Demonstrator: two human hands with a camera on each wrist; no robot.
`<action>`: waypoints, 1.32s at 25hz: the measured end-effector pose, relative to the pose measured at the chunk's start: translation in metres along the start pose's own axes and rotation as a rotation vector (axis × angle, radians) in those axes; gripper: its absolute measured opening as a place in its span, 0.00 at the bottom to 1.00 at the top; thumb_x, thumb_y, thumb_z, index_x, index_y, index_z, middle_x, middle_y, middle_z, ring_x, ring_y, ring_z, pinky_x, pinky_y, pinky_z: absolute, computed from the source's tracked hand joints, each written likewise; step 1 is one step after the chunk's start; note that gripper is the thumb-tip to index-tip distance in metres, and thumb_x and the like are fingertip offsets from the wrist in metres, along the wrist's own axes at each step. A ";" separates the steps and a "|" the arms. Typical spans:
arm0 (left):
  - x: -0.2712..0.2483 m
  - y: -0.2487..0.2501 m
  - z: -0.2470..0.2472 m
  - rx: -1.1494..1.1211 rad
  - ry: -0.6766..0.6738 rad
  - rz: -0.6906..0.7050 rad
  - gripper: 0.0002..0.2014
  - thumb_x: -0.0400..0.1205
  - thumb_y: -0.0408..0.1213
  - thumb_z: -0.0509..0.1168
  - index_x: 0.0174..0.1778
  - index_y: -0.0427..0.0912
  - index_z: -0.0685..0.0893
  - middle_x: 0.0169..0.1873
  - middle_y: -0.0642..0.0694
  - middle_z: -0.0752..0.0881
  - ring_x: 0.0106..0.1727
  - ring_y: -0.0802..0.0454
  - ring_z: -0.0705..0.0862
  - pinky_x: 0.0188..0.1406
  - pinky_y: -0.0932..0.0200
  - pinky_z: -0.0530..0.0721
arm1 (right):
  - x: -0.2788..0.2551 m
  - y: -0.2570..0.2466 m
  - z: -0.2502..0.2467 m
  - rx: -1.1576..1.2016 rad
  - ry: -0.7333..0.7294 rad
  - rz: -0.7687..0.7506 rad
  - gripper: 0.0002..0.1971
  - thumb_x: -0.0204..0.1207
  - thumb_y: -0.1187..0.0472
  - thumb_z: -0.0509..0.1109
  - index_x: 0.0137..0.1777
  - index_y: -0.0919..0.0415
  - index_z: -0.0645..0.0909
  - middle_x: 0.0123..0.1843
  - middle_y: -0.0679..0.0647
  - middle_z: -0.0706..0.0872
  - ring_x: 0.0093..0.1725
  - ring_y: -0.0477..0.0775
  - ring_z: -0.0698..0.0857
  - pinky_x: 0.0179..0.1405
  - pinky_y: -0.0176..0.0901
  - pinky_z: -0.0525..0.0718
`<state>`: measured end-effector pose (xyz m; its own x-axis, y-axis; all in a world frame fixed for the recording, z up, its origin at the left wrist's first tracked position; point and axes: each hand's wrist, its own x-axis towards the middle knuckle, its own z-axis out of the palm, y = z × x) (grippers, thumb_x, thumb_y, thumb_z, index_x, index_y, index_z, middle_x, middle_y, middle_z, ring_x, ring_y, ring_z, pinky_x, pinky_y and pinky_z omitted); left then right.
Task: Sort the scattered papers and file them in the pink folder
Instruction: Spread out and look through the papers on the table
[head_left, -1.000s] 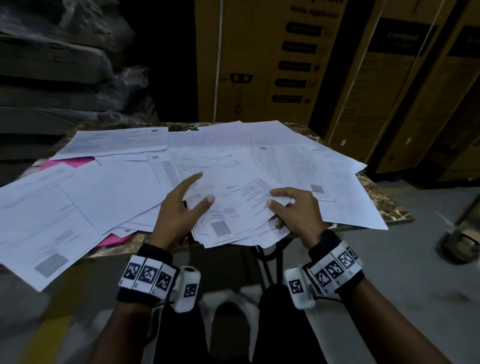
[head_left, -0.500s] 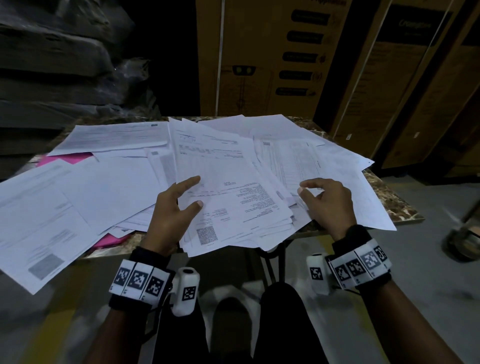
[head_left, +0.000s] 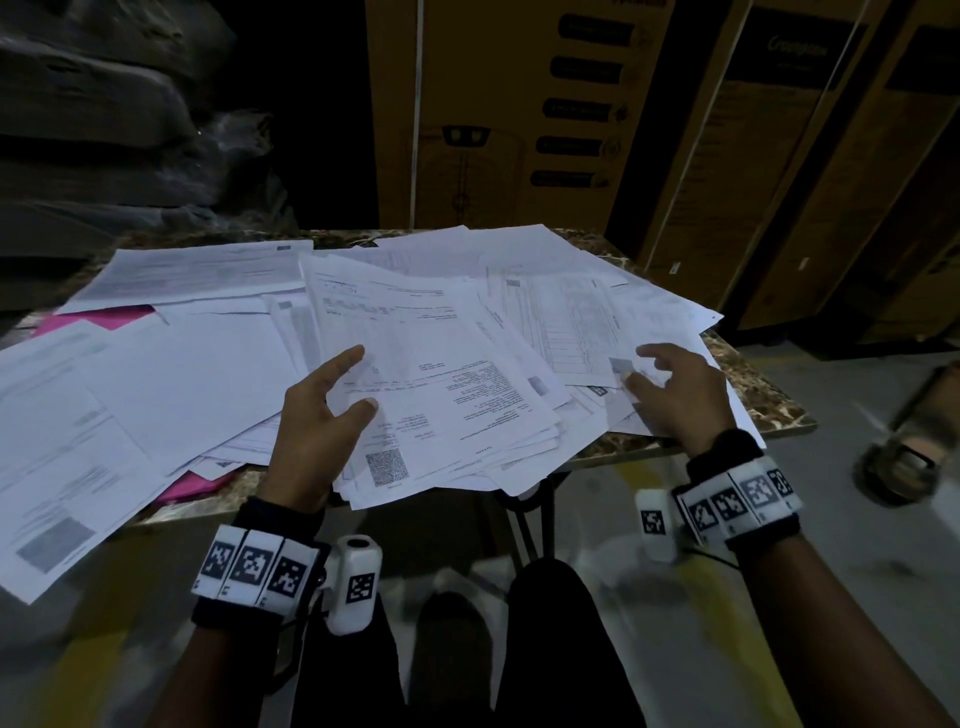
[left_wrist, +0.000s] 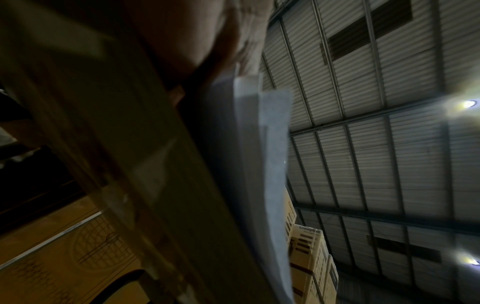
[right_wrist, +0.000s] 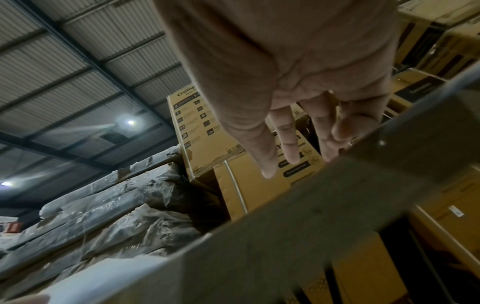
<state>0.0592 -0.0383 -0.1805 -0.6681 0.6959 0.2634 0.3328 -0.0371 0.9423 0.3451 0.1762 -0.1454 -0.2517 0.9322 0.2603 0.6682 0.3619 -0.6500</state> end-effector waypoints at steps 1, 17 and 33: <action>0.000 0.000 0.000 0.001 0.000 0.000 0.27 0.81 0.23 0.67 0.76 0.48 0.79 0.73 0.53 0.80 0.75 0.58 0.75 0.76 0.54 0.74 | 0.011 0.001 0.000 -0.029 -0.024 0.046 0.23 0.78 0.47 0.74 0.70 0.54 0.81 0.71 0.59 0.83 0.69 0.62 0.81 0.68 0.56 0.80; -0.001 -0.003 0.001 0.051 -0.022 0.022 0.28 0.82 0.25 0.68 0.78 0.50 0.78 0.75 0.51 0.79 0.77 0.54 0.74 0.79 0.48 0.73 | 0.020 -0.010 0.022 -0.215 -0.109 0.160 0.24 0.79 0.51 0.73 0.73 0.50 0.75 0.74 0.62 0.74 0.70 0.69 0.76 0.65 0.56 0.78; -0.017 0.025 -0.002 -0.138 -0.109 0.069 0.29 0.81 0.18 0.67 0.75 0.49 0.80 0.69 0.64 0.81 0.71 0.73 0.77 0.67 0.74 0.77 | -0.019 -0.053 0.013 0.212 -0.275 -0.110 0.31 0.78 0.35 0.65 0.79 0.45 0.69 0.70 0.55 0.81 0.68 0.59 0.80 0.57 0.49 0.80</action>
<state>0.0773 -0.0522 -0.1608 -0.5683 0.7616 0.3113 0.2757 -0.1803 0.9442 0.3056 0.1398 -0.1253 -0.5122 0.8450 0.1536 0.4741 0.4273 -0.7698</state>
